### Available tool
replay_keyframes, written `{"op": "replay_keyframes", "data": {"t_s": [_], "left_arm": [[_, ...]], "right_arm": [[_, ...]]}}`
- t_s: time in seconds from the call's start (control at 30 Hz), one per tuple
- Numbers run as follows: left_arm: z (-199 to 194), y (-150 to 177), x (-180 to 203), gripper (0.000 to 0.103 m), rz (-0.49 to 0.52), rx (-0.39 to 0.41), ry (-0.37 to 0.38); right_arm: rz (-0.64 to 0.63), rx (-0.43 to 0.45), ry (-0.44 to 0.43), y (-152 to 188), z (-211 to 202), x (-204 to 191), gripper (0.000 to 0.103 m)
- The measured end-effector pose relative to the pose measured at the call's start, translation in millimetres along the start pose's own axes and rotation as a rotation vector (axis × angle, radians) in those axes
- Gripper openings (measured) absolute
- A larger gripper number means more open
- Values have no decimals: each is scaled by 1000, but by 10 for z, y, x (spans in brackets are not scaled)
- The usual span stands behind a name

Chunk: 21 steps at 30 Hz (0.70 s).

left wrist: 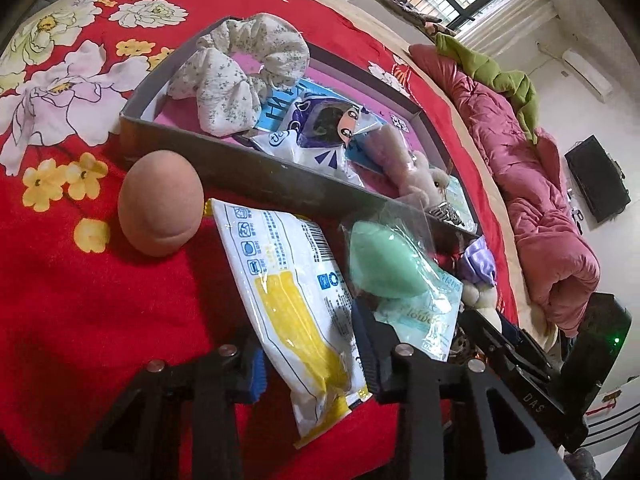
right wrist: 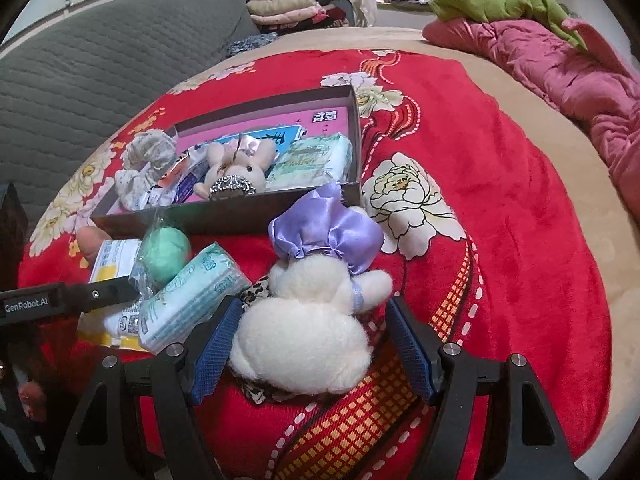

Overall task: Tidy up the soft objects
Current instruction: 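Grasp the yellow-white package with left tool while right tool grasps the purple-bowed bear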

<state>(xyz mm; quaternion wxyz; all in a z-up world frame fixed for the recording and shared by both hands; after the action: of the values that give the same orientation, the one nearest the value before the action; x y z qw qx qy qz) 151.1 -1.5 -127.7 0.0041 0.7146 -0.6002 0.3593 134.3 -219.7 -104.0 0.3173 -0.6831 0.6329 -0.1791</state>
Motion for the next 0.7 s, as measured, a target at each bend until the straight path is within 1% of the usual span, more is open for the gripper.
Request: {"op": "replay_keyframes", "data": {"t_s": [0.03,0.07,0.1,0.23,0.3,0.5,0.6,0.7], "left_arm": [[13,1,0,38,-1,0,2],[24,-8,-1,37,-3,1,4],[35,-18,-3,33,-5,4,5],[87,-42,-18,29,-29,3,26],[102,-54,-20,27,-33,3,31],[49,-56,77,23,36,27,-3],[6,-50,84,22,42,34,-8],[-53,-57,78,20,44,44,-10]], "right_arm": [[7,5,-5,-5,-4,9,71],[10,6,-9,-9,-6,17,70],[10,4,-14,-9,-5,21,69],[10,1,-24,0,-2,33,63],[-1,3,-22,1,-10,25,58],[1,28,-17,-22,-82,56,55],[4,45,-16,-45,-126,72,55],[18,42,-23,-32,-134,99,54]]}}
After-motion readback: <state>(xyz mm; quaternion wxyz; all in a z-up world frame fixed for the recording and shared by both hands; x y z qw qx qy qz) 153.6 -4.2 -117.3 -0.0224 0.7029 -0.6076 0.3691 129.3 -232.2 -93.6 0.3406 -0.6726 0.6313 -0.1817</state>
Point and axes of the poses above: each gripper's, at about its wrist camera, not at the fingertips, and z roughly the way its jaws point, x to its right, y to its underside, the point moved 5 cm from there along z, roughly the way its jaws point, and after that the axes turned 5 degrees about x, right-handed, at the moved point
